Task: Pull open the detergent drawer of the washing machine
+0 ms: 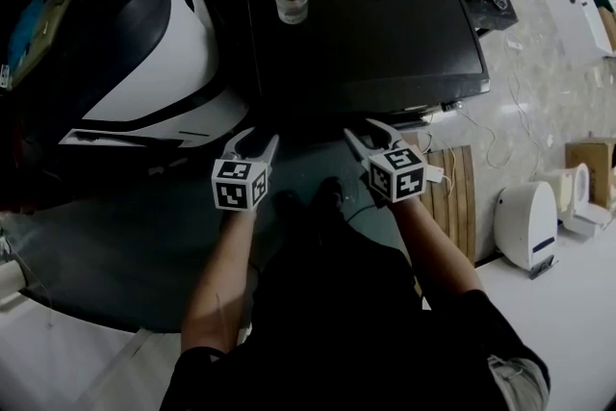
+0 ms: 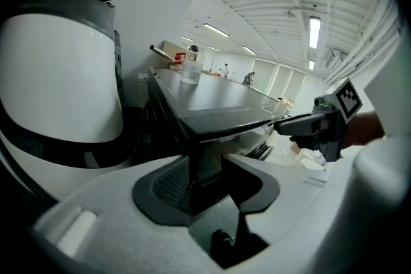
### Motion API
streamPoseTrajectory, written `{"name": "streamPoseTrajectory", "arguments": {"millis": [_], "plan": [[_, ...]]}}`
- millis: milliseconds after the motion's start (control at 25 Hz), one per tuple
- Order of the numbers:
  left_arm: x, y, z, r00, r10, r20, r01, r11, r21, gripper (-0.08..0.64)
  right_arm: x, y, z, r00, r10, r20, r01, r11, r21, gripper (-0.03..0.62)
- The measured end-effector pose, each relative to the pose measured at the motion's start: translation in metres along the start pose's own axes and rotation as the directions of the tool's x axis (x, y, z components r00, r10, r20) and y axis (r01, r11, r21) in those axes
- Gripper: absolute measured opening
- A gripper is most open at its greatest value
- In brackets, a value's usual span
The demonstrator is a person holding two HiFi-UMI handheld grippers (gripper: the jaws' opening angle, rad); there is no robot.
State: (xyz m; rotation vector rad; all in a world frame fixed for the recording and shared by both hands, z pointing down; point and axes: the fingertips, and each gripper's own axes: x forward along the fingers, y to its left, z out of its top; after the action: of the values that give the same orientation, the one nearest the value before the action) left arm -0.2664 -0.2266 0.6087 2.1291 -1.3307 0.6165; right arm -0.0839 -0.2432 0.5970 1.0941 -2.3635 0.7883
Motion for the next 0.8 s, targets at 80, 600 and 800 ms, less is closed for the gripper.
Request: {"name": "streamPoseTrajectory", "arguments": {"millis": [80,600,800], "plan": [[0.002,0.002,0.000,1.000,0.010,0.004,-0.010,1.000,0.003,0.166,0.004,0.000,0.005,1.000,0.009,0.008,-0.009,1.000,0.001,0.169],[0.003,-0.010,0.004,0.998,0.055,-0.007,-0.055,0.998,-0.028,0.169,0.002,0.006,0.001,0.995,0.104,0.002,-0.103,0.992,-0.078,0.155],[-0.008,-0.023,-0.008,0.998,0.069,-0.003,-0.069,0.995,-0.066,0.172,-0.012,0.011,-0.013,0.991,0.133,0.014,-0.132,0.990,-0.059,0.155]]}}
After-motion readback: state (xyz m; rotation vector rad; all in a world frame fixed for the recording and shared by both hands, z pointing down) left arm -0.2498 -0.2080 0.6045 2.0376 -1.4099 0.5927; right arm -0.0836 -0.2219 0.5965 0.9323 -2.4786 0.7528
